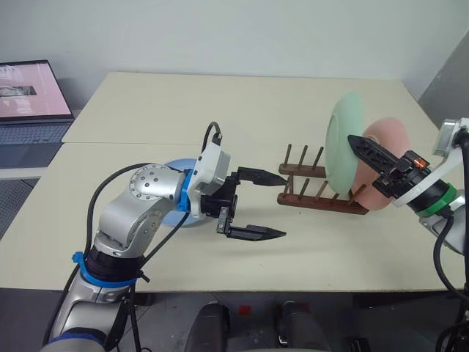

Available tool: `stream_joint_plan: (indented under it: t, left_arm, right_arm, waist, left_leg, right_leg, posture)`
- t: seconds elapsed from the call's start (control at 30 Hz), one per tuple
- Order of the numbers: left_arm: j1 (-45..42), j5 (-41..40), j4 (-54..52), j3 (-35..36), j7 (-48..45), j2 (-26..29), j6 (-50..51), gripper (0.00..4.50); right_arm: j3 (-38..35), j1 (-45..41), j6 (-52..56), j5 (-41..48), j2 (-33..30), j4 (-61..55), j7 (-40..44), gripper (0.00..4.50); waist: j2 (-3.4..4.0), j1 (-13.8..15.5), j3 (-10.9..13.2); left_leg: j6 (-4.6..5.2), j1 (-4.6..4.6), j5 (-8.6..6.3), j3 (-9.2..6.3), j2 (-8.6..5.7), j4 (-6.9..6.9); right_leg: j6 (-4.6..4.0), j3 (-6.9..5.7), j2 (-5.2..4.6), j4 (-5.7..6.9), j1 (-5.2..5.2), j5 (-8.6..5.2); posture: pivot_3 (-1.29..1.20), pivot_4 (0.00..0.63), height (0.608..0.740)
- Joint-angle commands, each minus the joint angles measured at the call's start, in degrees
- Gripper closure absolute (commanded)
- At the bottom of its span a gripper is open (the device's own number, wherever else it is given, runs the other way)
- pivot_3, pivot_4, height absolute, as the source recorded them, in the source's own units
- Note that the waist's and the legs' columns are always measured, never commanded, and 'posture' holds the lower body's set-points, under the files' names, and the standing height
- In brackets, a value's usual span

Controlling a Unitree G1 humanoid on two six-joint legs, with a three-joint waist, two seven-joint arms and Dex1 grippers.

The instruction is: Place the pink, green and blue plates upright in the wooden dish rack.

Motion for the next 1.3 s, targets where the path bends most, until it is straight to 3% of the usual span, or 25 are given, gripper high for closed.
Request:
stream_joint_plan:
  t: [0.03,0.1,0.2,0.37,0.57,0.77,0.9,1.1,1.3]
  left_arm:
    - [-0.2,0.4,-0.8,-0.4,-0.1,-0.3,-1.1,0.00]
    - [-0.1,0.5,-0.7,-0.4,-0.3,-0.3,-1.3,0.00]
    - [-0.1,0.6,-0.6,-0.4,-0.3,-0.4,-1.4,0.00]
    - [0.0,0.7,-0.8,-0.3,-0.3,-0.5,-1.3,0.00]
    - [0.2,0.9,-0.5,0.7,1.6,-0.6,-0.4,0.00]
    - [1.1,0.9,-0.6,4.5,8.4,1.7,4.2,0.00]
    - [6.2,3.6,-1.6,13.3,20.9,4.1,8.0,0.00]
    - [15.0,6.4,-2.6,26.4,36.7,4.2,12.6,0.00]
    - [19.5,4.9,-2.8,33.1,50.2,-0.7,23.5,0.00]
  right_arm:
    - [-1.3,0.0,-0.5,0.4,-1.8,0.4,-0.1,4.47]
    - [-0.9,-0.2,-0.5,0.3,-2.3,0.5,0.1,4.47]
    - [-0.9,-1.0,-0.7,-2.2,-3.5,1.0,-0.6,3.75]
    - [-1.1,-3.0,-0.8,-5.6,-5.4,1.1,-0.8,1.99]
    - [-2.2,-5.5,0.1,-12.8,-12.6,1.1,6.4,0.04]
    - [0.7,-6.3,-1.2,-26.2,-23.4,0.2,24.4,0.04]
    - [8.7,-8.6,-8.1,-38.7,-29.2,0.3,41.5,0.04]
    - [17.6,-19.2,-11.2,-44.7,-25.8,6.0,54.8,0.04]
    - [23.5,-25.3,-12.1,-50.9,-19.2,11.3,59.8,0.04]
  waist:
    - [0.00,0.0,0.0]
    - [0.00,0.0,0.0]
    - [0.00,0.0,0.0]
    - [0.00,0.0,0.0]
    - [0.00,0.0,0.0]
    - [0.01,-0.1,0.0]
    - [0.05,-0.4,0.0]
    - [-0.01,-0.2,0.0]
    - [-0.07,0.3,0.0]
  left_leg:
    - [0.00,0.00,0.00,0.00,0.00,0.00]
    - [0.00,0.00,0.00,0.00,-0.01,0.00]
    - [0.00,0.00,0.00,-0.01,-0.01,-0.01]
    - [0.00,0.00,0.00,0.02,-0.01,0.00]
    - [0.00,-0.01,0.00,0.01,-0.01,-0.01]
    - [0.00,-0.01,0.00,-0.01,0.01,-0.02]
    - [0.00,0.02,0.00,0.04,0.07,-0.07]
    - [-0.01,0.03,0.00,0.04,0.12,-0.04]
    - [-0.02,-0.01,-0.01,0.07,0.03,-0.03]
  right_leg:
    - [0.00,0.01,0.00,0.00,0.00,0.00]
    - [0.00,0.01,0.00,0.00,0.00,0.00]
    - [0.01,0.00,0.00,0.00,0.00,0.00]
    - [0.01,0.01,0.00,-0.01,-0.01,0.00]
    - [0.01,0.00,0.00,-0.04,-0.01,-0.01]
    - [0.02,-0.04,0.00,-0.05,-0.02,-0.01]
    - [0.01,0.00,0.00,-0.02,-0.10,-0.02]
    - [0.01,-0.03,-0.02,-0.02,-0.10,-0.02]
    - [0.04,-0.02,-0.14,-0.03,-0.09,0.01]
  posture:
    - [0.00,0.150,0.725]
    - [0.00,0.150,0.725]
    - [0.00,0.150,0.725]
    - [0.00,0.150,0.725]
    - [0.00,0.150,0.725]
    - [0.00,0.150,0.725]
    - [0.00,0.150,0.725]
    - [0.00,0.150,0.725]
    - [0.00,0.150,0.725]
